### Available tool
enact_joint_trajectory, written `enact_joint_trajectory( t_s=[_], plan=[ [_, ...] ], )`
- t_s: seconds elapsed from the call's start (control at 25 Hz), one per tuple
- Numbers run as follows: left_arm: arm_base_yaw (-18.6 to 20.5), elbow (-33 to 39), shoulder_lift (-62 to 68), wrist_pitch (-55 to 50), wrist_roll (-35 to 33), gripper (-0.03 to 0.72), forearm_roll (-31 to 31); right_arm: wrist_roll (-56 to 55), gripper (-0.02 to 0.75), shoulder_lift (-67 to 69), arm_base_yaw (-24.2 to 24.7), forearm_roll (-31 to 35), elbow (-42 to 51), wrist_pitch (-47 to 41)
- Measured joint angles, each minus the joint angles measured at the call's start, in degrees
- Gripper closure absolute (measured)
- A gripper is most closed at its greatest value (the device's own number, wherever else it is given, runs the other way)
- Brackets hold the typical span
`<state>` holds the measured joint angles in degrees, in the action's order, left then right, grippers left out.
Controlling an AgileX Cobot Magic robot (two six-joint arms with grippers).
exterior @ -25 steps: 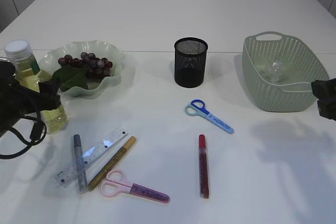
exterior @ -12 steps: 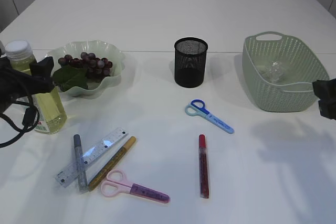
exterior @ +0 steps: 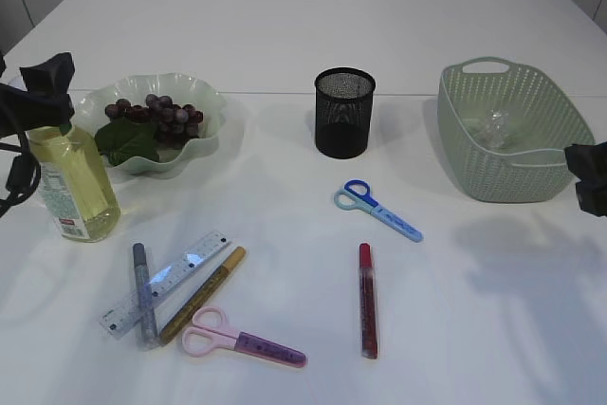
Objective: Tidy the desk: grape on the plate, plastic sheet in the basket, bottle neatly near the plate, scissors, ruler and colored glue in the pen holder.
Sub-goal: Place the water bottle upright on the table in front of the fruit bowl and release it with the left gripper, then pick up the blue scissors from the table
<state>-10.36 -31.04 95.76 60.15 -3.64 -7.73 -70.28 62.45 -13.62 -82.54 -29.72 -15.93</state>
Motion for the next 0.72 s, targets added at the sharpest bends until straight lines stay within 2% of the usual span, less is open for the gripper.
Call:
enact_joint_trajectory(
  t_s=[0.44, 0.56, 0.72],
  plan=[
    [0.0, 0.3, -15.4, -18.8, 0.0, 0.126, 0.0, 2.2, 0.155, 0.0, 0.0, -1.9, 0.0, -1.8],
    [0.0, 0.3, -19.3, -22.4, 0.0, 0.126, 0.0, 11.8, 0.155, 0.0, 0.0, -2.5, 0.0, -6.4],
    [0.0, 0.3, -23.0, -24.9, 0.0, 0.127, 0.0, 33.1, 0.155, 0.0, 0.0, -2.8, 0.0, -10.7]
  ],
)
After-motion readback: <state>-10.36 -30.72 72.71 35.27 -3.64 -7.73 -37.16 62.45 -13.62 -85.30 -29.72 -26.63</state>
